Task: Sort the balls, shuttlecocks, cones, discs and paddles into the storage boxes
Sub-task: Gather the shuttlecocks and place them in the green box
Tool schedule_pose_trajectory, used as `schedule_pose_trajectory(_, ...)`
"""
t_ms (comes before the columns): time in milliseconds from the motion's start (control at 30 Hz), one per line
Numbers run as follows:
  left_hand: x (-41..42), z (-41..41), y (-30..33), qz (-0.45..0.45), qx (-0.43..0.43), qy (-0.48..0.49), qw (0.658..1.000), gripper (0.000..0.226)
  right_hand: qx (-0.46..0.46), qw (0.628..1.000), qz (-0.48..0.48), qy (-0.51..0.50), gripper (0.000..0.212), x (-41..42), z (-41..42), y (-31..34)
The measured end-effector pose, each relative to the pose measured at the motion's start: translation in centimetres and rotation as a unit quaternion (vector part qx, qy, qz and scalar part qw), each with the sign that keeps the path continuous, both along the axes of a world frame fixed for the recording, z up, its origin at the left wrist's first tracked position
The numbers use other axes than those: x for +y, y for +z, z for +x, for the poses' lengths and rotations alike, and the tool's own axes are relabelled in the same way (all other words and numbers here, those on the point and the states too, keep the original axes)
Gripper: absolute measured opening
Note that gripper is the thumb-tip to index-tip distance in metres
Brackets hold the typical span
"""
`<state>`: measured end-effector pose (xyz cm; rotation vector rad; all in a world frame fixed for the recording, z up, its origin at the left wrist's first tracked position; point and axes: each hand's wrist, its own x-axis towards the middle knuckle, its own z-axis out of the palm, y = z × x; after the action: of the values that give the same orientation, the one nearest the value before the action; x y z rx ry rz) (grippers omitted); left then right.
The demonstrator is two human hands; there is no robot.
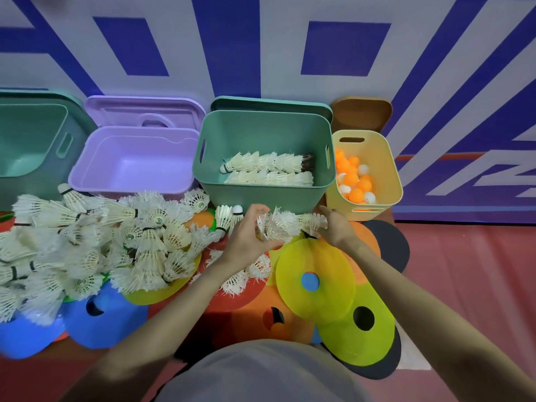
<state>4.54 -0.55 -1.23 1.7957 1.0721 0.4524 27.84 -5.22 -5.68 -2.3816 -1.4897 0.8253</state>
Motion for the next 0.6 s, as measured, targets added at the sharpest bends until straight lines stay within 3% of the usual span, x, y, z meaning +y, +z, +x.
schedule_pose_trajectory(333, -1.0, -0.4, 0.1, -0.002, -0.001, 0.036, 0.999, 0.063, -0.072, 0.989, 0.108, -0.067, 0.018, -0.9, 0.4, 0.2)
schedule_pose_trajectory(433, -1.0, -0.5, 0.1, 0.01, 0.007, 0.046, 0.999, 0.061, -0.03, 0.976, 0.203, -0.072, 0.007, -2.2, -0.5, 2.2)
schedule_pose_trajectory(600, -0.4, -0.4, -0.5, 0.029, 0.023, 0.054, 0.998, 0.063, 0.037, 0.916, 0.397, -0.035, 0.005, -4.4, -3.4, 6.9)
